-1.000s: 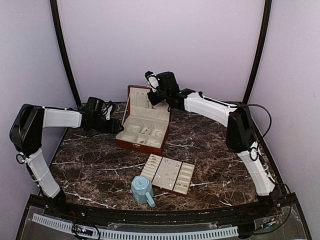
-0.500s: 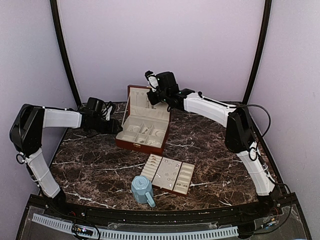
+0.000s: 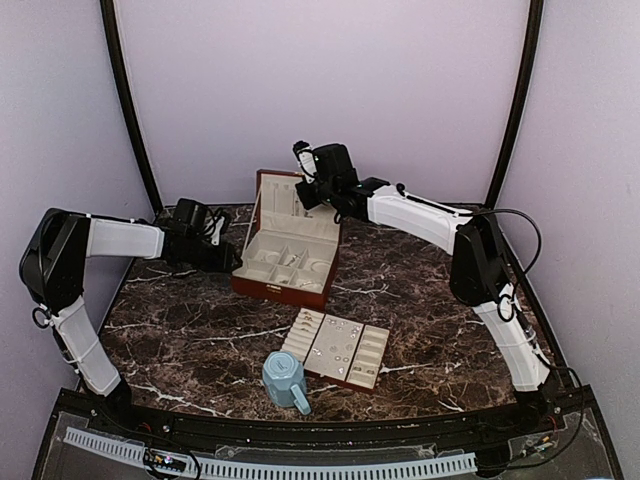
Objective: Organize the mixed jewelry
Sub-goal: Hold the jewelry box at the center of the board, then hang the necklace on the necklace hanger.
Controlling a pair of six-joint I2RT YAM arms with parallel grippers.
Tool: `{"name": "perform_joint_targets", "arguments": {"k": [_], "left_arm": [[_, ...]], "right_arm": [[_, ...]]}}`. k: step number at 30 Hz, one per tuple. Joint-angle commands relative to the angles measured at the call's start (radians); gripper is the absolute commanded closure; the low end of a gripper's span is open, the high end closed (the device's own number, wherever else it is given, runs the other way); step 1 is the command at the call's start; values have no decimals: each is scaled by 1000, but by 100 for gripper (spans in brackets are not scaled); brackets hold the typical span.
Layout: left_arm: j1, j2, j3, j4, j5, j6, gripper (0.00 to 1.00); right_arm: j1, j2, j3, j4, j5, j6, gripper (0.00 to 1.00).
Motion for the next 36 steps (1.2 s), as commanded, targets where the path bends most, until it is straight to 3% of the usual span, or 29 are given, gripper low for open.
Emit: {"name": "perform_joint_targets", "arguments": {"k": [1, 15, 23, 36], "left_arm": [[1, -7, -15, -16, -6, 3, 62], [1, -5, -22, -14, -9, 2, 67], [1, -2, -26, -18, -24, -1, 63], [1, 3, -43, -17, 10, -8, 82]], "right_arm": [[-15, -9, 2, 49, 66, 26, 100], [-15, -17, -7, 81, -63, 20, 100], [-15, -16, -3, 91, -86, 15, 100], [-17, 2, 20, 89, -58, 13, 100]]}}
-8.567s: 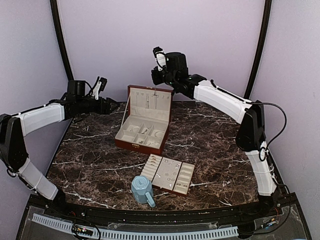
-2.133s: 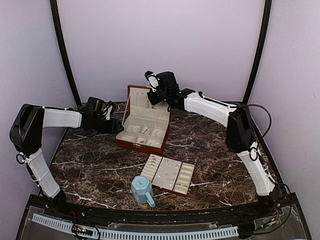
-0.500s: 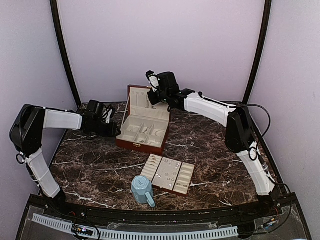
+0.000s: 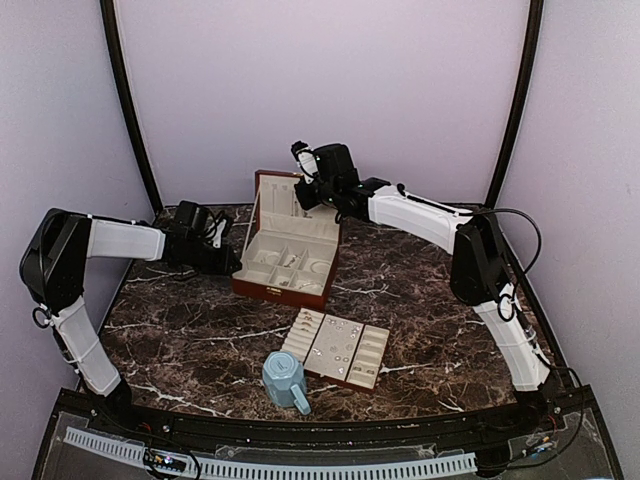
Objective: Organize the mixed jewelry
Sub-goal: Hang the necklace on the necklace hanger.
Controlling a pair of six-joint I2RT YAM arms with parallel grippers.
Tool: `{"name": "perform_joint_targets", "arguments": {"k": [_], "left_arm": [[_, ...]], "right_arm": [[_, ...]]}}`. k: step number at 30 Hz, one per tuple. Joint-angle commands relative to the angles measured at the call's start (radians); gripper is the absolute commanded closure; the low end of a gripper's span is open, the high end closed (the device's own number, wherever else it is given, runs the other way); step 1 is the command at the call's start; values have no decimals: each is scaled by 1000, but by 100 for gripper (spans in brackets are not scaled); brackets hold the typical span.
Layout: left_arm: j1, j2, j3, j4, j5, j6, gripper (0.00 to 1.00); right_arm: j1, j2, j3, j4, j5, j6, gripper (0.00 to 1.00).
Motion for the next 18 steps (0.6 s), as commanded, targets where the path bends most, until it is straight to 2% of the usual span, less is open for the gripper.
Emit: {"name": "perform_joint_targets", "arguments": {"k": [1, 6, 18], "left_arm": [[4, 1, -32, -20, -1, 0, 83], [4, 1, -33, -19, 0, 0, 87], [4, 0, -34, -20, 0, -1, 88]], "right_arm": [[-11, 6, 32, 72, 27, -5, 100], [-11, 11, 43, 79, 56, 4, 100], [-11, -2, 19, 65, 160, 24, 100]]}}
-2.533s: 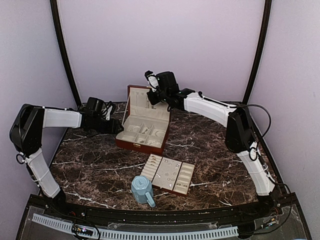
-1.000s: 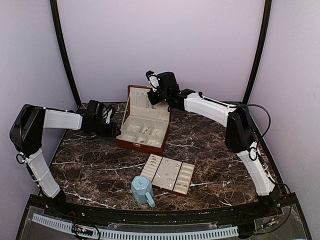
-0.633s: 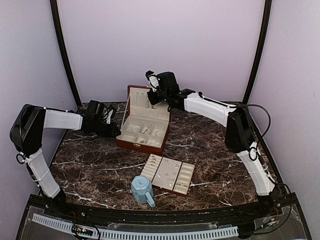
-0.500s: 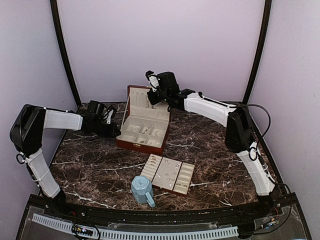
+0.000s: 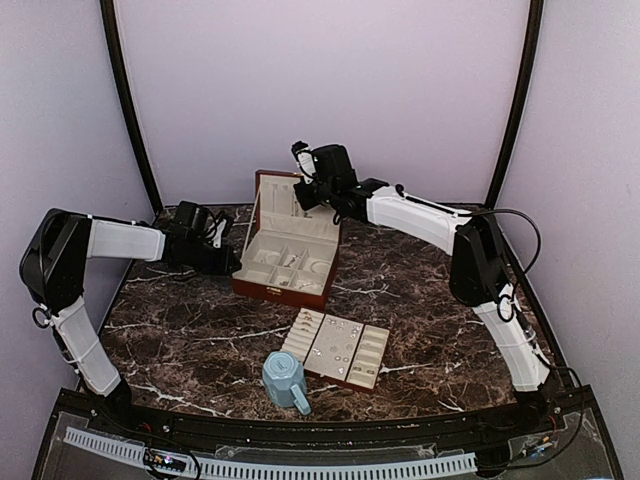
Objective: Organize the mixed jewelry
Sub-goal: Hang the necklace on the necklace hanger.
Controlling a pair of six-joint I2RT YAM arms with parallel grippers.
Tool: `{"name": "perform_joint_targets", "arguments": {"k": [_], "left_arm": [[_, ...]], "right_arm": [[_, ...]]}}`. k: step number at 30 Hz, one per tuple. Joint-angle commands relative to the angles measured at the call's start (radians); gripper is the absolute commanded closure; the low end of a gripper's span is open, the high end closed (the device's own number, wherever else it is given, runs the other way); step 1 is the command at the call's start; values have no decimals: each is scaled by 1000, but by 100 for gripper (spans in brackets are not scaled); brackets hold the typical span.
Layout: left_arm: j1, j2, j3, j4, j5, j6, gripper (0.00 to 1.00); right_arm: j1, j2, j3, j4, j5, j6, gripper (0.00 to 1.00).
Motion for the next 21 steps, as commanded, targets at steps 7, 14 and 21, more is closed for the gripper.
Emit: {"name": "perform_joint_targets", "arguments": {"k": [7, 14, 21], "left_arm": [[5, 0, -26, -33, -14, 3, 89], [5, 1, -26, -33, -13, 3, 90], [5, 0, -27, -32, -12, 1, 91]], "right_arm": [[-20, -14, -6, 71, 137, 33, 100], [-22, -28, -32, 79, 156, 42, 100], [-22, -32, -41, 79, 147, 43, 100]]}}
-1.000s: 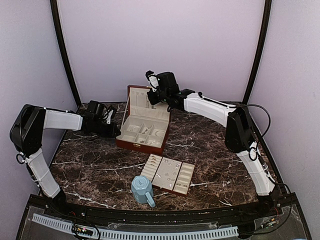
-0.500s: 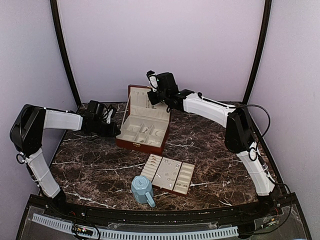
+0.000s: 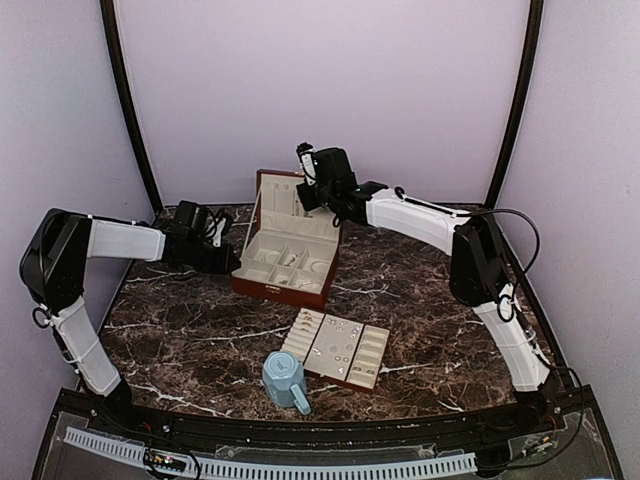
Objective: Organize the mixed jewelry
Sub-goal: Hang the necklace on the necklace hanger.
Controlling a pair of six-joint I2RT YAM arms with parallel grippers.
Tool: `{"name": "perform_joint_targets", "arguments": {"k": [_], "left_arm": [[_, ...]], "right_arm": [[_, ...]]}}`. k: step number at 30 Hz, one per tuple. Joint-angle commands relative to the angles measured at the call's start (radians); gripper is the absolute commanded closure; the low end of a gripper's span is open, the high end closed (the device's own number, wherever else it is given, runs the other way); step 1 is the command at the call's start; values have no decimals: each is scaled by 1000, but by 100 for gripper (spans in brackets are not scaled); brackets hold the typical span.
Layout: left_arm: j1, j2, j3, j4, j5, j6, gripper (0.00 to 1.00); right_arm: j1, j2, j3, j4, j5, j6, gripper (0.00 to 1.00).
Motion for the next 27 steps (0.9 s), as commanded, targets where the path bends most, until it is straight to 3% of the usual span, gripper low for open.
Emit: {"name": "perform_joint_targets", "arguments": {"k": [1, 19, 27], "left_arm": [[5, 1, -27, -47, -8, 3, 91], [-3, -9, -67, -45, 10, 21, 100], [-6, -2, -60, -47, 6, 24, 100]], "right_arm": [[-23, -34, -12, 58, 52, 14, 100], [-45, -50, 4, 105, -171, 51, 100], [-45, -49, 10, 132, -163, 55, 100]]}}
